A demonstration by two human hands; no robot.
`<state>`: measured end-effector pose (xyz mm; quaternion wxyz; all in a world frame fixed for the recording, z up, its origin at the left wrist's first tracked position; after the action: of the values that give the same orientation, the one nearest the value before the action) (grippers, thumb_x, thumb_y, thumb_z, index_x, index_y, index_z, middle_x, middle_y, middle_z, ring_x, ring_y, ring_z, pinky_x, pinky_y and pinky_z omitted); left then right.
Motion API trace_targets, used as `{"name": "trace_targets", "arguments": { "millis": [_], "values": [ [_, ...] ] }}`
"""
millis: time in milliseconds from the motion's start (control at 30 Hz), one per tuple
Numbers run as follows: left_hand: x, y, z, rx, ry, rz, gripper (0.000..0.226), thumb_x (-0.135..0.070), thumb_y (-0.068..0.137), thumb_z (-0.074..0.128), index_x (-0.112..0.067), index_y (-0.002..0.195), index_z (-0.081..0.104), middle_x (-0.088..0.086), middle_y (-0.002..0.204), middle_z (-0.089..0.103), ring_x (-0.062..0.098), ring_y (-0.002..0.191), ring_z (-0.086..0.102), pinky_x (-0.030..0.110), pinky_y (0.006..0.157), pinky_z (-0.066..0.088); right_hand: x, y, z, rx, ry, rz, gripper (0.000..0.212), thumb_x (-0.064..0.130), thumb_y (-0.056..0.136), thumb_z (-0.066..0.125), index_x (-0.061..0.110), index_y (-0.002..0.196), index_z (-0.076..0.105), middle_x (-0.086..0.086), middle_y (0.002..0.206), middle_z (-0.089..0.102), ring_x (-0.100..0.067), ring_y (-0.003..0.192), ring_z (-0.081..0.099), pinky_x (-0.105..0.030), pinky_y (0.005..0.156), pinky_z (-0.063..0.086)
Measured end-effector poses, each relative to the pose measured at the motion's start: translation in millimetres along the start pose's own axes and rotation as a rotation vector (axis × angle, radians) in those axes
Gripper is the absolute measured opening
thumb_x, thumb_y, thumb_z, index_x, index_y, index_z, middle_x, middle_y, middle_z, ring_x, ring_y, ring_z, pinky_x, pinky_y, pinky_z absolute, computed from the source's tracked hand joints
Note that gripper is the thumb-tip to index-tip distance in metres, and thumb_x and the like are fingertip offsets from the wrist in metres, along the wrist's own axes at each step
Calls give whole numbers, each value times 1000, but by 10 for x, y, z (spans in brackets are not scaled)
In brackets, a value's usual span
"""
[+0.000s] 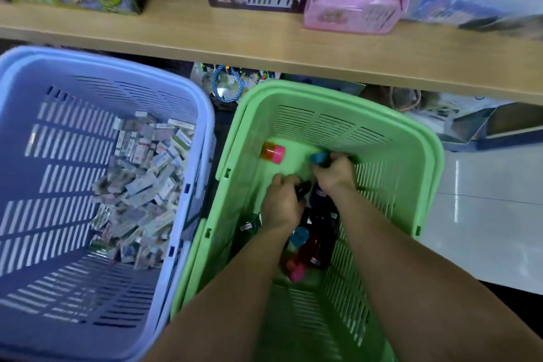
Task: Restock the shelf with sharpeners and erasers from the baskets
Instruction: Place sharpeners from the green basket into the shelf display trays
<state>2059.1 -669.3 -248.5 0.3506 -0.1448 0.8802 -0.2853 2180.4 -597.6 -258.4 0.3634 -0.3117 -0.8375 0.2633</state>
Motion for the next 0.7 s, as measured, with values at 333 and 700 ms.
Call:
{"name": "trace_targets", "arguments": {
  "millis": [333, 700],
  "values": [
    [247, -553, -399, -98, -147, -142, 37, -13, 100, 54, -28, 131, 42, 3, 113, 55, 18, 89, 55, 34, 71, 43, 379, -319, 411, 297, -53, -333, 55, 20, 86, 73, 29, 135, 51, -6, 121, 61, -21, 97, 62, -29, 81, 48],
    [367, -538, -353, 13, -47, -178, 45, -14, 78, 85, -23, 109, 53, -3, 118, 54, 19, 107, 58, 31, 90, 48, 364, -243, 387, 78, -191, -425, 34, 33, 82, 80, 26, 113, 69, 0, 108, 70, -22, 95, 66, -23, 70, 44]
  ]
}}
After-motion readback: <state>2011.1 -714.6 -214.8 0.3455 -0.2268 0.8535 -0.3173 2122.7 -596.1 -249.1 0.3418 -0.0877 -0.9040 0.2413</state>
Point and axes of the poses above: each hand's wrist, its own y-axis towards the middle knuckle, its own z-axis out of the palm, x = y × z, the point moved 1 cm from there along y, towards the middle knuckle
